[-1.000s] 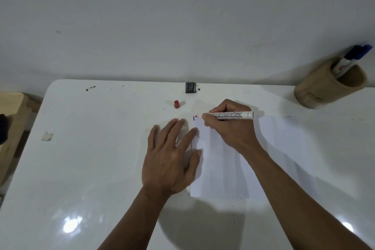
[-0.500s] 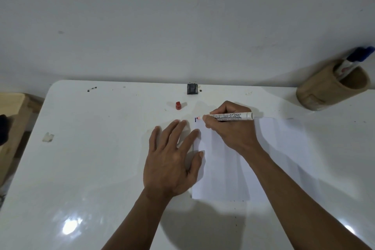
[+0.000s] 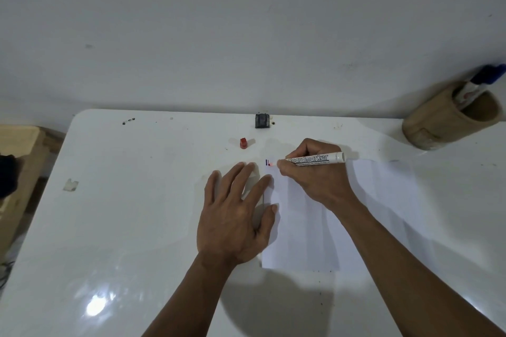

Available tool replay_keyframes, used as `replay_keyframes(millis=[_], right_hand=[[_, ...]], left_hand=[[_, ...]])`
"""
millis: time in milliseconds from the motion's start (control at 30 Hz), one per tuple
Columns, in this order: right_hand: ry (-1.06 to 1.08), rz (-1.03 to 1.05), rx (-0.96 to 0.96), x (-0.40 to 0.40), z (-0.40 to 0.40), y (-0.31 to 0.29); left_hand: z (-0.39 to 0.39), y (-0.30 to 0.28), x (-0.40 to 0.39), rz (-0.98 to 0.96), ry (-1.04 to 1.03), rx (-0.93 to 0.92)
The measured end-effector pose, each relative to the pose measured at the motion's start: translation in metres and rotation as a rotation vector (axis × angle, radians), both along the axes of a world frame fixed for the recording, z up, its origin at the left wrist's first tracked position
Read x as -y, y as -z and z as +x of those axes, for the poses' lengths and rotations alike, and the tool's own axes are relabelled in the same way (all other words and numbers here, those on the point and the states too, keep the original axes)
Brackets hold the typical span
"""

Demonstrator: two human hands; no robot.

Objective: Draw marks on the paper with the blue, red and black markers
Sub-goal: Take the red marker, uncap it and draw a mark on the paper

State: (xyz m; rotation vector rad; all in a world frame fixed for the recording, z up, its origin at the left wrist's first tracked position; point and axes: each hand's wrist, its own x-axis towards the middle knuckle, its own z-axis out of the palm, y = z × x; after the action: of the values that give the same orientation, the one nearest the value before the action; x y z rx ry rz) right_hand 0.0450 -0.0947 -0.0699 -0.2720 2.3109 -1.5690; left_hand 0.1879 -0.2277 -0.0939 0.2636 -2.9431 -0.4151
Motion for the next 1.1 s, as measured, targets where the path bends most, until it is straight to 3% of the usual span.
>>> replay_keyframes(millis=[167,333,467,600,667,867,933,1100], right_hand=[[0.009,-0.036,0.028,0.001,0.0,-0.001],[0.193,-0.37,0.241,-0.011,-0.005,-0.018],[0.25,-0.468,0.272,-0.024,0.009,-0.037],[0.25,-0.523,0.266,-0.037,0.024,-0.055],[0.262,-0.536,0.267,-0.041,0.031,-0.062],[0.284,-0.517,0.26,-0.045,0.048,-0.084],[0.29,-0.517,0.257,-0.045,0.051,-0.091],[0.301,-0.498,0.22,-0.043,0.057,-0.113]], left_hand=[[0.0,0.002,0.0,-0.001,-0.001,-0.016],[0.002,-0.001,0.0,0.016,-0.004,-0.021],[0.002,-0.01,-0.001,0.109,-0.01,0.021],[-0.006,-0.027,0.0,0.415,-0.232,-0.061],[-0.025,-0.038,0.005,0.475,-0.385,-0.079],[-0.074,-0.049,0.022,0.312,-0.382,0.194],[-0.074,-0.049,0.024,0.325,-0.398,0.192],[-0.06,-0.079,0.012,0.756,-0.54,0.046]])
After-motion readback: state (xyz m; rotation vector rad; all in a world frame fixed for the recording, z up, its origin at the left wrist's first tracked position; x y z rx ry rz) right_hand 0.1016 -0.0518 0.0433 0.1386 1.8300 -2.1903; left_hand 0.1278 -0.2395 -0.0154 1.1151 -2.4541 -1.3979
